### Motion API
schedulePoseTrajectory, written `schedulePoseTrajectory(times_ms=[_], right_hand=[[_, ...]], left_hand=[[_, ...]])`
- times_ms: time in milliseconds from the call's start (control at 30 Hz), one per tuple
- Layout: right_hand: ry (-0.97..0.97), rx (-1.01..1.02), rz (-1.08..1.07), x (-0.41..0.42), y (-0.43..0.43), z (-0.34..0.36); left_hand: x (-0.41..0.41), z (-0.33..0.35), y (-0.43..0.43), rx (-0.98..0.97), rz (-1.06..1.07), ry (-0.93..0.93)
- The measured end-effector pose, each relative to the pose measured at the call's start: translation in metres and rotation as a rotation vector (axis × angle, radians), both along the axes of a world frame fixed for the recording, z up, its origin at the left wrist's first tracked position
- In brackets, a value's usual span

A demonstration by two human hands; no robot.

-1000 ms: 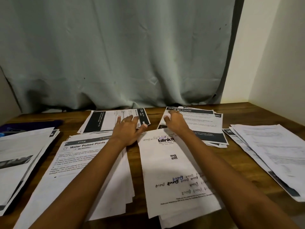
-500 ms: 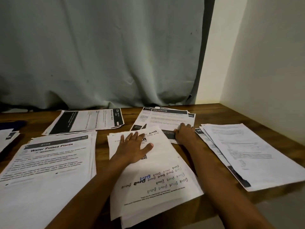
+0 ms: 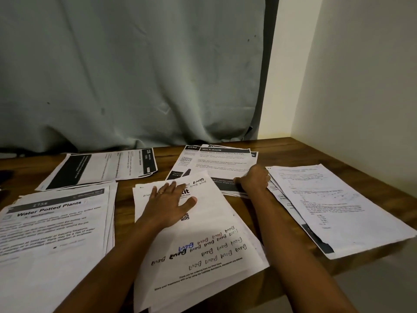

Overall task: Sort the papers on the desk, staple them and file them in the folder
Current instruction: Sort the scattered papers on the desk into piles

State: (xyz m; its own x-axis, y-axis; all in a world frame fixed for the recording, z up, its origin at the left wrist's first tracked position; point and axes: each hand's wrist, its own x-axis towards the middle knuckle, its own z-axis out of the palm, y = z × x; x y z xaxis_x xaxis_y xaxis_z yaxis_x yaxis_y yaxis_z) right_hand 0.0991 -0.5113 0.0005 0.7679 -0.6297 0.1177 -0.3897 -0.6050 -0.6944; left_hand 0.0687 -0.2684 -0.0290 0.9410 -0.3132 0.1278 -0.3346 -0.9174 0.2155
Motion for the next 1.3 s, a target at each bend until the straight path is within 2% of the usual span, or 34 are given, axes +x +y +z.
schedulePoseTrajectory(times_ms=[133, 300, 433, 533, 633, 767, 867, 967, 1067, 1300], right_hand=[[-0.122, 0.066, -0.014, -0.002, -0.007, -0.002], [-0.182, 0.045, -0.049, -0.01, -0.01, 0.003], [-0.4, 0.132, -0.116, -0.013, -0.009, 0.013], [-0.608, 0.269, -0.126, -0.014, -0.008, 0.028], [-0.724, 0.415, -0.098, -0.012, 0.0, 0.046], [-0.639, 0.637, 0.029, -0.006, 0.029, 0.058], [-0.563, 0.703, 0.11, 0.001, 0.069, 0.055], [-0.469, 0.747, 0.148, 0.009, 0.115, 0.046], [-0.381, 0.839, 0.19, 0.015, 0.161, 0.041], [-0.178, 1.066, 0.267, 0.02, 0.247, 0.035]], left_hand=[[-0.001, 0.001, 0.0, 0.003, -0.001, -0.002], [-0.003, 0.002, 0.0, -0.014, 0.0, -0.002], [-0.003, 0.004, -0.001, -0.024, 0.003, 0.003], [-0.003, 0.005, 0.0, -0.032, 0.012, 0.031], [-0.006, 0.012, 0.0, -0.174, 0.015, 0.048], [-0.019, 0.037, 0.004, -0.711, 0.043, 0.025], [-0.028, 0.06, 0.013, -0.916, 0.133, 0.005], [-0.026, 0.072, 0.033, -0.961, 0.208, -0.094], [-0.025, 0.076, 0.056, -0.886, 0.22, -0.185], [-0.009, 0.071, 0.116, -0.815, 0.357, -0.123]])
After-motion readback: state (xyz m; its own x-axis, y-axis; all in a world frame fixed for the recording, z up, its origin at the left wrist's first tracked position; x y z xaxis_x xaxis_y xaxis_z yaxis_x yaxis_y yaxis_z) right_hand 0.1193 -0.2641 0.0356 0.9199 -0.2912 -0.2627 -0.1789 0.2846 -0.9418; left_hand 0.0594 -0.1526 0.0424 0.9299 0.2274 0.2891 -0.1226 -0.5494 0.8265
